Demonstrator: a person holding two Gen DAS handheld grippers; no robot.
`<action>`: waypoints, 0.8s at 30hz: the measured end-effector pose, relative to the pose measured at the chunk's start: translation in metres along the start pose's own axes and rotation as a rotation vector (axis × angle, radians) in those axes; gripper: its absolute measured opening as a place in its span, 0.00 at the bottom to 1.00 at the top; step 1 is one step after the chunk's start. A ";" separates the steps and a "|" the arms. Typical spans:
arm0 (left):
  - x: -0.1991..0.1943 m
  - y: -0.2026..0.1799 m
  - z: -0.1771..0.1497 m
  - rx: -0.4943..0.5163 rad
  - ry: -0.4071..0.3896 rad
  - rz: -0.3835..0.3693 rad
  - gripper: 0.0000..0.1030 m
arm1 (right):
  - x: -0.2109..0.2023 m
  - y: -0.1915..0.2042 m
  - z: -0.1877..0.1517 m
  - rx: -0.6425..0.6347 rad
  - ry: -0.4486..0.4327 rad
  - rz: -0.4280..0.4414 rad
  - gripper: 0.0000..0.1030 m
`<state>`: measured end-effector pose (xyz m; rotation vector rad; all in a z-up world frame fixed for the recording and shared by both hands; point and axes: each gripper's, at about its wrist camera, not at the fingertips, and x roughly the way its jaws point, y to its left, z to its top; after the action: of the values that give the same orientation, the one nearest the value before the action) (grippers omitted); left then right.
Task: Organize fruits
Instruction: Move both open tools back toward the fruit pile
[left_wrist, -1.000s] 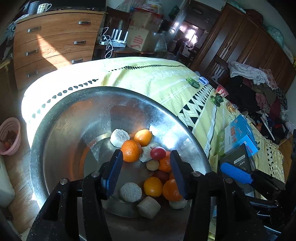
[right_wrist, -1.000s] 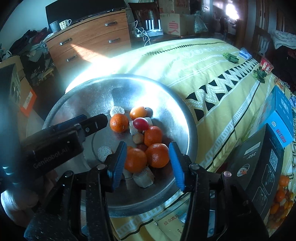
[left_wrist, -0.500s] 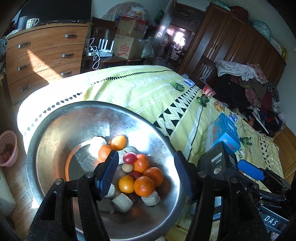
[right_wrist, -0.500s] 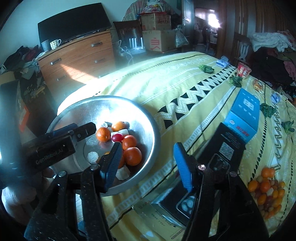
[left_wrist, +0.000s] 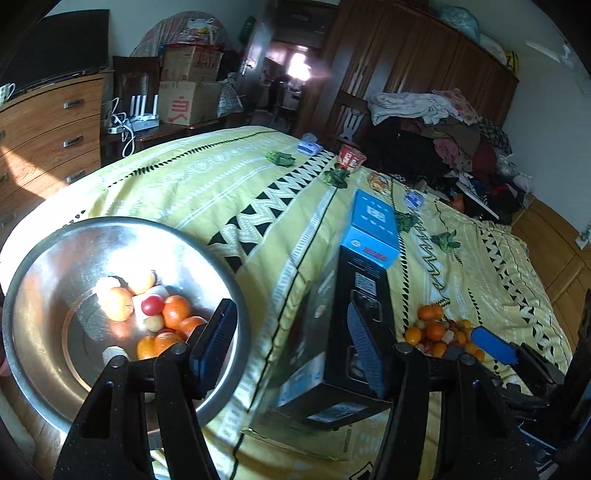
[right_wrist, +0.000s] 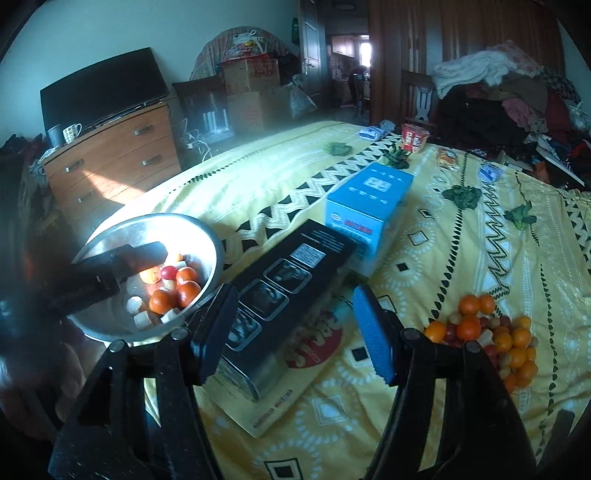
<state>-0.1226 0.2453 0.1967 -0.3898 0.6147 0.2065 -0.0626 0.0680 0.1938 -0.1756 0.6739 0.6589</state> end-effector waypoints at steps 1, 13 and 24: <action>0.003 -0.010 -0.002 0.018 0.007 -0.012 0.62 | -0.001 -0.013 -0.012 0.018 0.009 -0.014 0.64; 0.049 -0.126 -0.056 0.226 0.152 -0.198 0.62 | 0.024 -0.152 -0.083 0.172 0.187 -0.124 0.54; 0.067 -0.180 -0.078 0.416 0.147 -0.201 0.62 | 0.099 -0.200 -0.042 0.079 0.233 -0.177 0.50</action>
<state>-0.0553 0.0540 0.1510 -0.0627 0.7391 -0.1440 0.0972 -0.0539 0.0879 -0.2379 0.8957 0.4448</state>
